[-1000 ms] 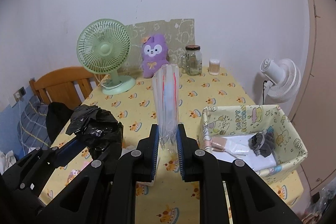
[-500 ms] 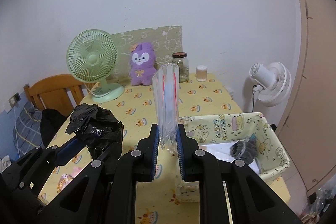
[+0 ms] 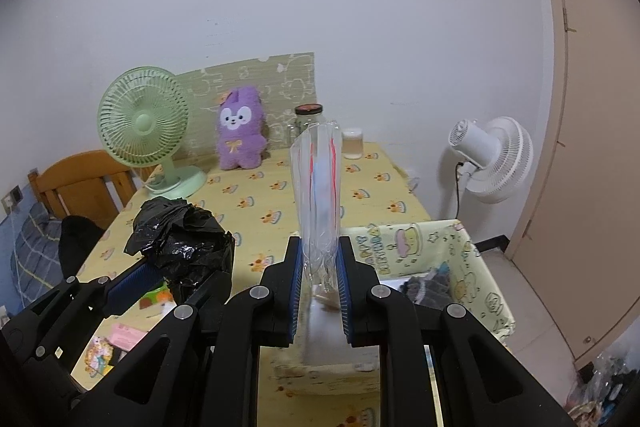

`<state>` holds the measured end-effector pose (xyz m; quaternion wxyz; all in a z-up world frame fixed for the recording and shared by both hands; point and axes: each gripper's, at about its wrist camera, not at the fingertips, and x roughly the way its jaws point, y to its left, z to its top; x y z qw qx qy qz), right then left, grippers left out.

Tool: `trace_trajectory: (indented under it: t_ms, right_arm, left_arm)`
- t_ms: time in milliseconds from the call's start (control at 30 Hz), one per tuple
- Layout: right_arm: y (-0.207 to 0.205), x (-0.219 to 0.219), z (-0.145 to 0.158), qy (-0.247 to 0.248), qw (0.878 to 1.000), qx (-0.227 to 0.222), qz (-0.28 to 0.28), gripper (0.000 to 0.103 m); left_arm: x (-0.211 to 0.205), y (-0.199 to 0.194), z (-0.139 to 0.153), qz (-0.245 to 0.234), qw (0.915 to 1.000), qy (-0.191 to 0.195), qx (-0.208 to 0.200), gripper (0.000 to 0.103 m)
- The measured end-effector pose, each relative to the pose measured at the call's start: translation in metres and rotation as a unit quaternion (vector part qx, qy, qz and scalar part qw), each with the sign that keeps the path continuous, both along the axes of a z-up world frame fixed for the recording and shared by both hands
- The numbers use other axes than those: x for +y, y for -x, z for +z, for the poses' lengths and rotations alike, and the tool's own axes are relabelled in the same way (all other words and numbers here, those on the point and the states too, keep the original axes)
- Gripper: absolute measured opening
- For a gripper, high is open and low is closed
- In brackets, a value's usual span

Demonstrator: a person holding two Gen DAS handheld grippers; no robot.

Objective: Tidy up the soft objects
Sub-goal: 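Lift and carry the black bag and clear pen bag toward the box, then lower the black bag with the left tool into the box while the right tool drops the pen bag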

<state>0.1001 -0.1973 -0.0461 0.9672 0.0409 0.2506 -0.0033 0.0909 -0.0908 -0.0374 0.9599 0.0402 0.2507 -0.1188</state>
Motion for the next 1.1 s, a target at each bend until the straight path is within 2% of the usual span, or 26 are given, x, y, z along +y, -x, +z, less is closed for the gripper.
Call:
trace_trajectory:
  t_ms: [600, 1100]
  right_arm:
    - [-0.008, -0.051, -0.015, -0.01, 0.999, 0.011, -0.039, 0.019]
    - [-0.022, -0.083, -0.041, -0.018, 0.996, 0.044, -0.07, 0.019]
  left_arm:
    - [-0.051, -0.016, -0.012, -0.05, 0.9986, -0.006, 0.016, 0.042]
    - [-0.084, -0.033, -0.038, -0.099, 0.9932, -0.008, 0.061, 0.045]
